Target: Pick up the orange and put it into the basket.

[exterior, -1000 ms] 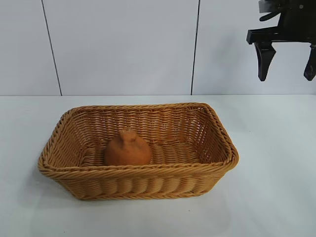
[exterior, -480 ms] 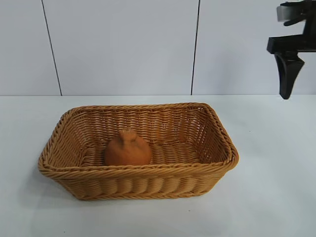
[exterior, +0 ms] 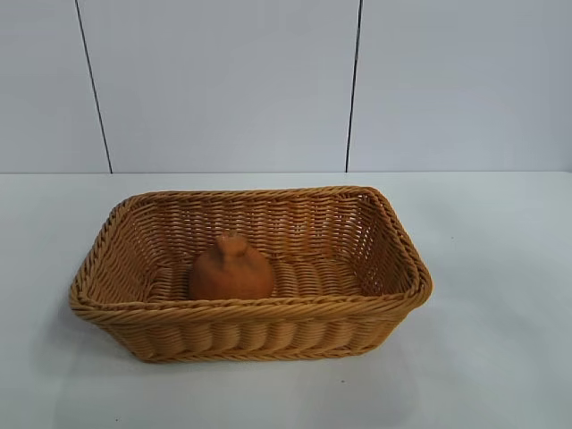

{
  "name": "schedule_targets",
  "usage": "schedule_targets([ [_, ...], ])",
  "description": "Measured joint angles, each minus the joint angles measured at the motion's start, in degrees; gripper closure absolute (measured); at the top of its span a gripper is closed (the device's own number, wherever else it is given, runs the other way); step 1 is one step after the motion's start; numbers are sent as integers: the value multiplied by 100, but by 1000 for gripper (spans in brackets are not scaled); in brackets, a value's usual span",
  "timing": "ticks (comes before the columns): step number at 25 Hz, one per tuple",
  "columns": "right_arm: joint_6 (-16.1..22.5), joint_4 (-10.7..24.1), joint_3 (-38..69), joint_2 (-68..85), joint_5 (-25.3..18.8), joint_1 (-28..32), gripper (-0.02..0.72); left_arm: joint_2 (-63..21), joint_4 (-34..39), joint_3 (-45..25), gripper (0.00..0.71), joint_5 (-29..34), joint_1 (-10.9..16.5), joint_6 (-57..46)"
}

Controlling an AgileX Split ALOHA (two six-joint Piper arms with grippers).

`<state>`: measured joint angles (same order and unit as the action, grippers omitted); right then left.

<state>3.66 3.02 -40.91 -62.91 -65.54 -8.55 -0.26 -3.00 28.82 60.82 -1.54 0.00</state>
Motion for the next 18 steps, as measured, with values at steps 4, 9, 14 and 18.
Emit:
schedule_targets([
  [4,-15,0,856,1307,521,0,106,0,0,0,67,0,0,0],
  [9,-53,-6,1255,2836,655,0,106,0,0,0,67,0,0,0],
  [14,-53,-17,1255,3977,695,0,106,0,0,0,67,0,0,0],
  [18,-32,-22,1283,4580,689,26,106,0,0,0,67,0,0,0],
])
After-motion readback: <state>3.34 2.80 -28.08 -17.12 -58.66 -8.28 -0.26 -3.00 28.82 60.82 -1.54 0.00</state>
